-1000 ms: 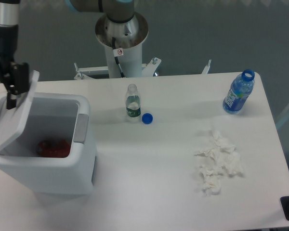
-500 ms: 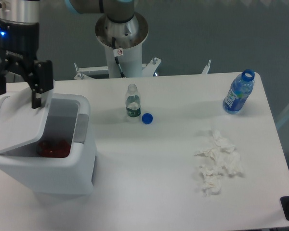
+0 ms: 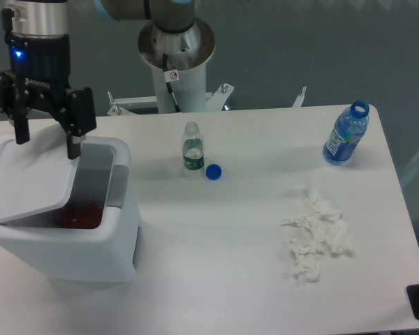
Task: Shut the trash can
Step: 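Push the raised lid forward with the gripper to swing it down, then press the lid down onto the trash can rim with the gripper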
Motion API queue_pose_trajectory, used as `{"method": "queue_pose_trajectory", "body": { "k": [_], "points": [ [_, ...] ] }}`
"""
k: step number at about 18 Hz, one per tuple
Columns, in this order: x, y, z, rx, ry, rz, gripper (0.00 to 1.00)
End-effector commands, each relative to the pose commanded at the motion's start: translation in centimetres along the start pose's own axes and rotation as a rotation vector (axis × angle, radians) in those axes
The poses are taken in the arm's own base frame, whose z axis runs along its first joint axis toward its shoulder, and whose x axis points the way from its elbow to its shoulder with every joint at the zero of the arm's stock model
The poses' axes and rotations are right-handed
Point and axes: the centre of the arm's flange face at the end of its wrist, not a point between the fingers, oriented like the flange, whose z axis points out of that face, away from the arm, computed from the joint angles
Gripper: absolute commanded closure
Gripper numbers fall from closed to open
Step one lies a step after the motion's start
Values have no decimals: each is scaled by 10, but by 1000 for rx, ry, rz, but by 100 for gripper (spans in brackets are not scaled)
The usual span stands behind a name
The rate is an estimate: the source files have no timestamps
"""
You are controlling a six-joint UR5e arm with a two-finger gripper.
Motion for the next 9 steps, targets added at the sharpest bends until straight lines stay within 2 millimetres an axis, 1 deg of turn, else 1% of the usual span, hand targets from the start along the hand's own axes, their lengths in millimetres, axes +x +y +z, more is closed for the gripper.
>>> {"method": "queue_pose_trajectory", "body": {
  "k": [3, 6, 7, 9],
  "points": [
    [-10, 2, 2, -5, -9, -21, 0],
    [-25, 6, 5, -13, -22, -44, 0],
    [-32, 8, 5, -15, -30, -54, 0],
    [-38, 10, 7, -19, -35, -61, 0]
  ]
}}
